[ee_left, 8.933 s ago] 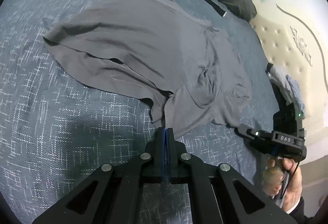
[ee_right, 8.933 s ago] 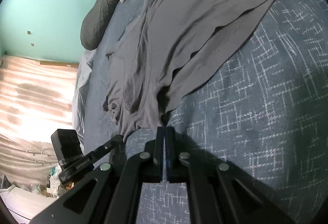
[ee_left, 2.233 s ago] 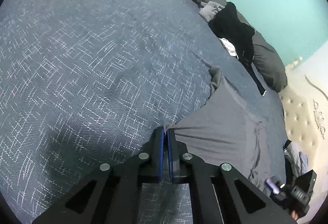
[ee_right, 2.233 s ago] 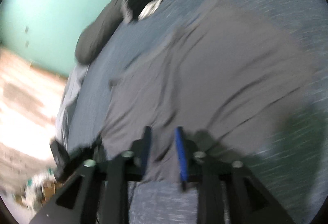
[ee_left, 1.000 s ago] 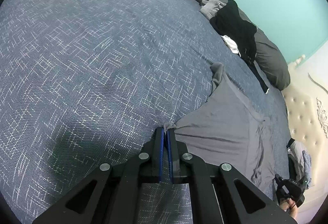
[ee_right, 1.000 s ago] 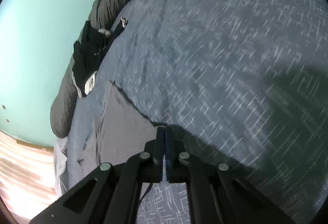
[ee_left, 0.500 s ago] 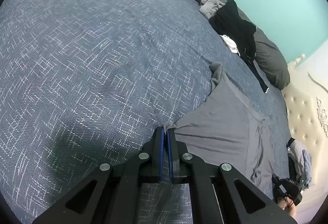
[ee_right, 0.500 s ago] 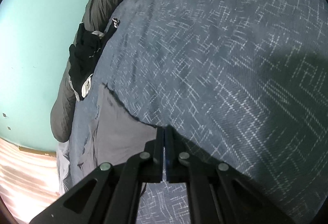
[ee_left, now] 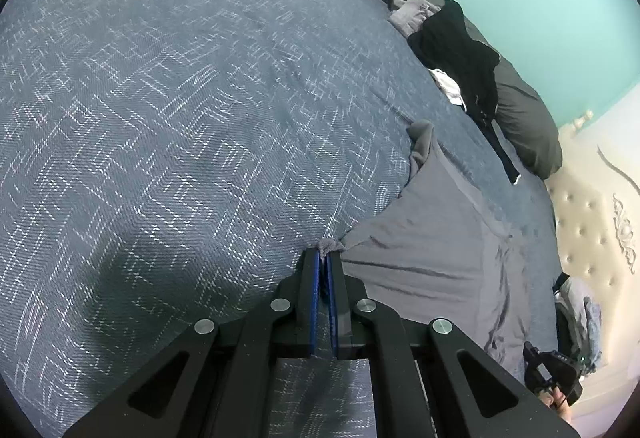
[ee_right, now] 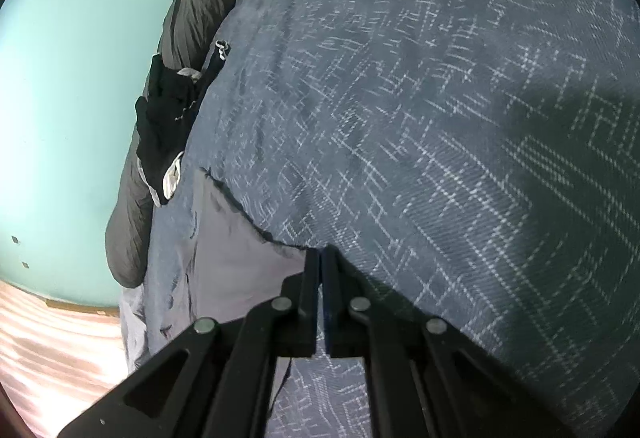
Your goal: Fold clothes
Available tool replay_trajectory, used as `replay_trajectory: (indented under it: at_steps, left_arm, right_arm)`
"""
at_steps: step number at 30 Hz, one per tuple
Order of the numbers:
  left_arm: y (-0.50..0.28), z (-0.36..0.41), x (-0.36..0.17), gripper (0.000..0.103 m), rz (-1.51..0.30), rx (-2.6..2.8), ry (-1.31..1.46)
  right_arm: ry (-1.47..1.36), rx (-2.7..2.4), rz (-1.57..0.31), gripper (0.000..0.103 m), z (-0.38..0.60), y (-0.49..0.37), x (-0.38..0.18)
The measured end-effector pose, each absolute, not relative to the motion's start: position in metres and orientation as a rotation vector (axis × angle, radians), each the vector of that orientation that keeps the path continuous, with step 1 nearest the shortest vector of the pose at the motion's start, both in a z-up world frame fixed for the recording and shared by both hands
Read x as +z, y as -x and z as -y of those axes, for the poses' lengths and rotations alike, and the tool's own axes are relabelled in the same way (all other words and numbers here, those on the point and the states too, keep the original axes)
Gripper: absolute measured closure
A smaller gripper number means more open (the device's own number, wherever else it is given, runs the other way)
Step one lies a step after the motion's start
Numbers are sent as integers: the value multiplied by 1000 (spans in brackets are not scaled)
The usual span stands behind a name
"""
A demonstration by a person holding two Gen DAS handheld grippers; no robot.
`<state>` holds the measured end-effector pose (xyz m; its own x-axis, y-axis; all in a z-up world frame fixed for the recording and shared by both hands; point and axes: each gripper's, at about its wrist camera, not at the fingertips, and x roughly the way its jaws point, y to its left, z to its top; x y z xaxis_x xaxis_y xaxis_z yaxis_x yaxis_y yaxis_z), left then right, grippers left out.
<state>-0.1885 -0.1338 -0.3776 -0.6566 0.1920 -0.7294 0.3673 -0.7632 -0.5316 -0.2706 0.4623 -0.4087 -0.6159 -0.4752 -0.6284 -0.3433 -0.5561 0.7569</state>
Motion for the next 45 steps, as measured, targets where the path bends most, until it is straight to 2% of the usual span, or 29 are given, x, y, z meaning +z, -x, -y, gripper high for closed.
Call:
replay_trajectory:
  at_steps: [6, 10, 13, 15, 23, 26, 31, 34, 45]
  left_arm:
    - [187, 135, -376, 98, -1048, -2563, -1244]
    - [185, 136, -374, 98, -1058, -2559, -1236]
    - [182, 137, -371, 96, -1065, -2558, -1228]
    - [180, 137, -368, 91, -1064, -2559, -1223]
    - [174, 139, -354, 83, -1064, -2549, -1179]
    - [180, 135, -349, 76, -1039, -2560, -1189]
    - [214, 128, -336, 75, -974, -2590, -1234]
    - [252, 121, -325, 75, -876, -2614, -1303]
    - [354, 97, -320, 75, -753, -2588, -1465]
  right_arm:
    - [-1317, -2348, 1503, 102, -469, 262, -408]
    - [-1322, -2400, 1485, 101, -470, 258, -400]
    - [-1307, -2440, 1450, 90, -467, 256, -392]
    - [-1285, -2473, 1416, 75, -463, 255, -385]
    - [-1211, -2539, 1253, 74, -440, 257, -366]
    - [-1203, -2536, 1241, 74, -433, 261, -366]
    - [-1177, -2506, 1206, 74, -418, 270, -362]
    - [-1172, -2479, 1180, 74, -411, 275, -361]
    - [-1199, -2444, 1266, 74, -423, 285, -375]
